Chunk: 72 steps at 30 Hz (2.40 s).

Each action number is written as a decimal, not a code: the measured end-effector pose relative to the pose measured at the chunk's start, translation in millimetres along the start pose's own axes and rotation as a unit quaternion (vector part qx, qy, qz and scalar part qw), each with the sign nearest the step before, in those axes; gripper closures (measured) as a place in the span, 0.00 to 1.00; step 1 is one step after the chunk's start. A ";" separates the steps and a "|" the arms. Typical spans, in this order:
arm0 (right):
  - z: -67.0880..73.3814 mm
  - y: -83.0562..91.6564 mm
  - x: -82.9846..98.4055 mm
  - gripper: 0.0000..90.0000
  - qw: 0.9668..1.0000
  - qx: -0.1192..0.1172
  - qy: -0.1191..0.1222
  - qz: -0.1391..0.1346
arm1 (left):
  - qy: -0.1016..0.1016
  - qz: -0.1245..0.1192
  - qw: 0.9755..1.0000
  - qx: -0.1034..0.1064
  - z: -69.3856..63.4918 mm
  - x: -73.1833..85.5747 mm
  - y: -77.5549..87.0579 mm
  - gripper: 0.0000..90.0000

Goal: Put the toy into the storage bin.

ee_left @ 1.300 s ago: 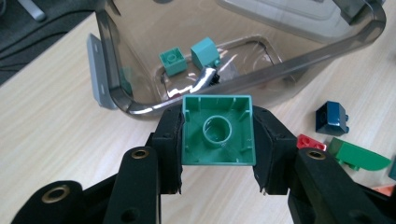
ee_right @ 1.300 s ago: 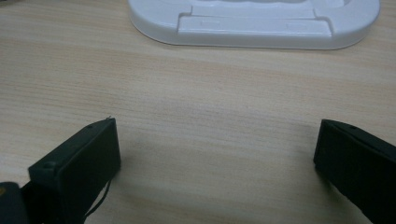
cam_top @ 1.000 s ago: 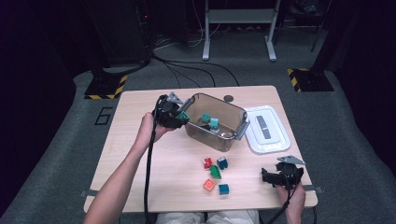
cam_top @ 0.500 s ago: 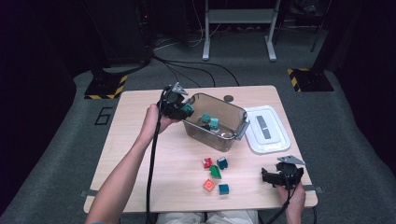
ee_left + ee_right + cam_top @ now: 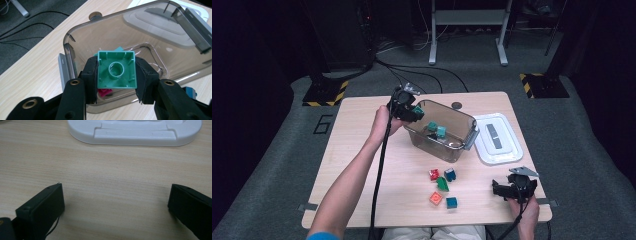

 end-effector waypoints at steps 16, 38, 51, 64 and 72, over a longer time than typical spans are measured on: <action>-0.2 -0.1 0.0 0.00 1.000 0.000 0.000 0.000 | 0.016 0.030 0.999 -0.006 8.9 -0.8 -35.2 0.65; -0.4 -0.1 0.1 0.00 1.000 0.001 -0.001 0.000 | 0.027 0.057 0.998 -0.002 8.2 0.3 -67.8 0.65; -0.2 0.1 0.1 0.00 1.000 0.002 -0.002 0.000 | 0.049 0.067 0.997 0.007 8.9 4.2 -75.5 0.39; -0.2 0.0 0.2 0.00 1.000 0.002 -0.001 -0.001 | 0.038 0.039 0.999 0.005 -2.1 12.1 -40.8 0.16; -0.2 0.0 0.2 0.00 1.000 0.002 -0.001 -0.001 | 0.024 0.018 1.000 -0.001 -12.5 24.1 -17.7 0.09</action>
Point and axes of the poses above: each handheld gripper's, and its own axes: y roughly backward along the jaws, x roughly out of its underside, z roughly to its left, the point moved 5 cm from there along -y, roughly forward along the jaws, and after that the axes turned 5 degrees about y, right-handed, at the moved point
